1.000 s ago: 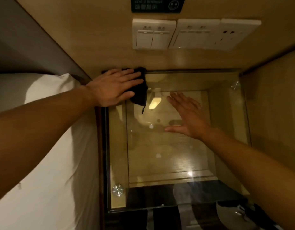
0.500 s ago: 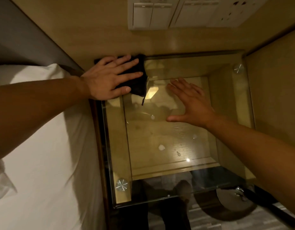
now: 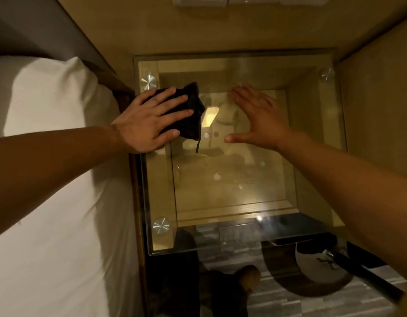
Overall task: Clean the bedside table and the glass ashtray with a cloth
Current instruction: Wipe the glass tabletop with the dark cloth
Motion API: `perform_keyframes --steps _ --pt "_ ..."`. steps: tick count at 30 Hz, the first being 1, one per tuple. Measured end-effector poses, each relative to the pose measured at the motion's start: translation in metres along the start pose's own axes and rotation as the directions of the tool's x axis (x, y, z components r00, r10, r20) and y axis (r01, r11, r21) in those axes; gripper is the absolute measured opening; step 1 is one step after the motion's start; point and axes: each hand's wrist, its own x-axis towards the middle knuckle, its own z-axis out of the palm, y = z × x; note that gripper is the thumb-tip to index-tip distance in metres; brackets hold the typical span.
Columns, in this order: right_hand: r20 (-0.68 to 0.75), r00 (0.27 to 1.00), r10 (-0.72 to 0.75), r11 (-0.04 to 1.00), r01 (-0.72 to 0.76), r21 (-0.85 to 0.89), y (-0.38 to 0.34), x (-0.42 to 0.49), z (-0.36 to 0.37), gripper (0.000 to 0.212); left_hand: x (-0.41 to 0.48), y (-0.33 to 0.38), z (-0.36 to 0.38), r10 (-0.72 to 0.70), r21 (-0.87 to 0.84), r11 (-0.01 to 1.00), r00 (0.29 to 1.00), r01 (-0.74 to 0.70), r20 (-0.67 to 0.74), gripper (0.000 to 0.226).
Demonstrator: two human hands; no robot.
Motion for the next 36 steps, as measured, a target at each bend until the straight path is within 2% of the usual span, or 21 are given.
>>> perform_keyframes --steps 4,9,15,18,33,36 --pt "-0.054 0.998 0.033 0.996 -0.028 0.082 -0.011 -0.019 -0.004 0.118 -0.018 0.022 0.011 -0.035 0.011 0.999 0.999 0.035 -0.029 0.064" --pt "-0.146 0.983 0.112 0.990 -0.098 0.099 -0.024 -0.093 0.009 0.124 -0.035 0.047 0.021 -0.067 0.001 0.998 0.997 0.067 -0.043 0.064" --pt "-0.061 0.964 0.258 0.961 -0.262 -0.090 -0.022 -0.171 0.047 0.146 -0.057 0.076 0.039 -0.085 0.018 0.996 0.989 0.088 -0.118 0.063" --pt "-0.050 0.959 0.278 0.946 -0.282 -0.159 -0.021 -0.178 0.059 0.146 -0.066 0.087 0.046 -0.081 0.018 0.996 0.988 0.084 -0.130 0.062" --pt "-0.090 0.953 0.289 0.953 -0.295 -0.067 -0.025 -0.178 0.061 0.146 -0.141 0.184 0.079 -0.193 -0.024 0.981 0.979 0.192 -0.061 0.061" --pt "-0.100 0.954 0.284 0.954 -0.291 -0.066 -0.024 -0.179 0.062 0.145 -0.154 0.208 0.084 -0.243 -0.058 0.969 0.966 0.238 -0.093 0.060"
